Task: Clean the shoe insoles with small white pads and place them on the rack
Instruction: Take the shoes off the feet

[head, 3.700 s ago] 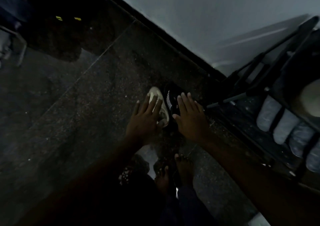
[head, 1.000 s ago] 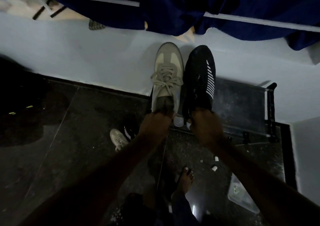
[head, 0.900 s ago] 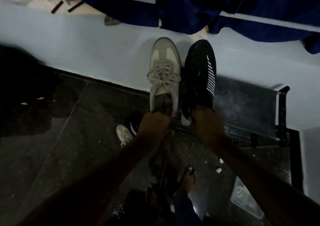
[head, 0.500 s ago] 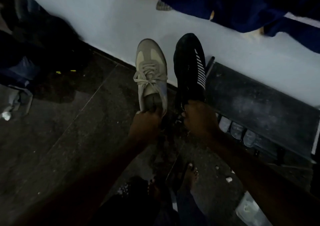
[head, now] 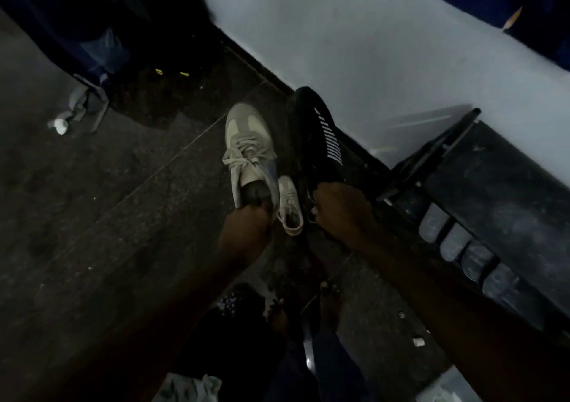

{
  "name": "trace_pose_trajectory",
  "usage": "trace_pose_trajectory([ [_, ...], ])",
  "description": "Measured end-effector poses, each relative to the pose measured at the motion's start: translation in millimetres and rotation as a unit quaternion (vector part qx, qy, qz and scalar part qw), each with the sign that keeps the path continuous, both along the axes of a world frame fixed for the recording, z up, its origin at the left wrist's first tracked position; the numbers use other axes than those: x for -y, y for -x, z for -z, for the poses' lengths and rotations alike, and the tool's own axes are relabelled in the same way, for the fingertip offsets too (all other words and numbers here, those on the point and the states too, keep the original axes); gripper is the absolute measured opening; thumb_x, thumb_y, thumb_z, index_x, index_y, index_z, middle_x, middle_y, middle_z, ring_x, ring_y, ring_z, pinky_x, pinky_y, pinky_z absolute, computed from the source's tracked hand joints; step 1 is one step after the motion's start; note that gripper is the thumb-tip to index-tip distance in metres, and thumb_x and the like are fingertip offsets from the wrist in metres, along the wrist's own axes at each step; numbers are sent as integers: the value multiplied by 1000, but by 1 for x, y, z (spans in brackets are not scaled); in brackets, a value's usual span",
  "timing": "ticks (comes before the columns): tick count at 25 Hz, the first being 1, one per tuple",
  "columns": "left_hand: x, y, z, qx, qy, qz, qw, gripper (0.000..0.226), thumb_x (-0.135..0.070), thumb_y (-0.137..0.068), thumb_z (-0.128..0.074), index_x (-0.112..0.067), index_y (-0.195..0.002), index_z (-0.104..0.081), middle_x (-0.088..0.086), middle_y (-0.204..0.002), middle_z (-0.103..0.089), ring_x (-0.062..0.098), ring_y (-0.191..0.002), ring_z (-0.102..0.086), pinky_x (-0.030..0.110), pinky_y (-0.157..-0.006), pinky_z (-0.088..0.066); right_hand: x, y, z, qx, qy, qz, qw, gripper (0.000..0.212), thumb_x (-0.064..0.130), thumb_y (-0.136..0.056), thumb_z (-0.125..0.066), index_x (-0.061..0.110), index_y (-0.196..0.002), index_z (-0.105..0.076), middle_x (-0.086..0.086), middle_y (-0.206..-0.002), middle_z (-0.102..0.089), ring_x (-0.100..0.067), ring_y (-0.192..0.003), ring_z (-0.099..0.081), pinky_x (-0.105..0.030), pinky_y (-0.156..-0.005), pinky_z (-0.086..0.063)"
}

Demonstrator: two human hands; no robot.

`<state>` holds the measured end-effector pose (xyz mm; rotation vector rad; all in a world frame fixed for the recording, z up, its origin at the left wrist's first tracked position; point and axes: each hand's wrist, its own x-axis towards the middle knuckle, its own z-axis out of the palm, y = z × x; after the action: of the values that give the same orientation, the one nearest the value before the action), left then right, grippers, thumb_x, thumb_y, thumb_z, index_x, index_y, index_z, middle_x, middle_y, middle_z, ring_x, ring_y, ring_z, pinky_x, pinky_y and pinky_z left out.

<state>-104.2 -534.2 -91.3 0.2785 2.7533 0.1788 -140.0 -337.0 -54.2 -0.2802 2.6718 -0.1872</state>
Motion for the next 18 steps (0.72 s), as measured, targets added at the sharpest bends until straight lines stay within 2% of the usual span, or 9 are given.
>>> trace_pose_trajectory([
  [2,12,-2,18,23,-6,-31,999,31,-24,-97,-54,-13,-126,-56,13,-106,-71,39,-91,-70,43,-73,-54,13,4,15,19,10,-9,1000,17,22,-95,-61,10,-103,-70,-11,-102,-71,-33,-98,-69,-34,-72,-46],
  [6,36,-6,62,67,-12,-94,993,26,-26,-99,-53,-7,-112,-66,18,-104,-71,39,-93,-70,43,-74,-55,48,19,54,86,27,-22,996,32,32,-98,-58,13,-122,-64,-13,-127,-66,-36,-118,-63,-41,-95,-50],
  [10,58,-6,114,103,-27,-117,987,26,-29,-101,-52,-9,-112,-66,18,-104,-71,40,-94,-70,43,-75,-55,74,30,95,109,12,-70,992,33,33,-99,-57,9,-120,-64,-16,-125,-66,-39,-115,-65,-45,-94,-52],
  [14,74,-9,165,142,-31,-160,976,29,-29,-102,-51,-8,-113,-67,19,-108,-70,40,-99,-69,42,-77,-53,95,40,146,131,2,-104,986,29,27,-97,-61,9,-118,-63,-15,-123,-66,-38,-114,-65,-44,-92,-52],
  [18,82,-9,219,201,-35,-163,965,27,-19,-96,-58,-12,-121,-66,13,-112,-69,32,-99,-70,32,-66,-44,113,46,211,151,-17,-135,979,27,28,-97,-61,11,-119,-63,-13,-125,-65,-37,-117,-64,-45,-93,-51],
])
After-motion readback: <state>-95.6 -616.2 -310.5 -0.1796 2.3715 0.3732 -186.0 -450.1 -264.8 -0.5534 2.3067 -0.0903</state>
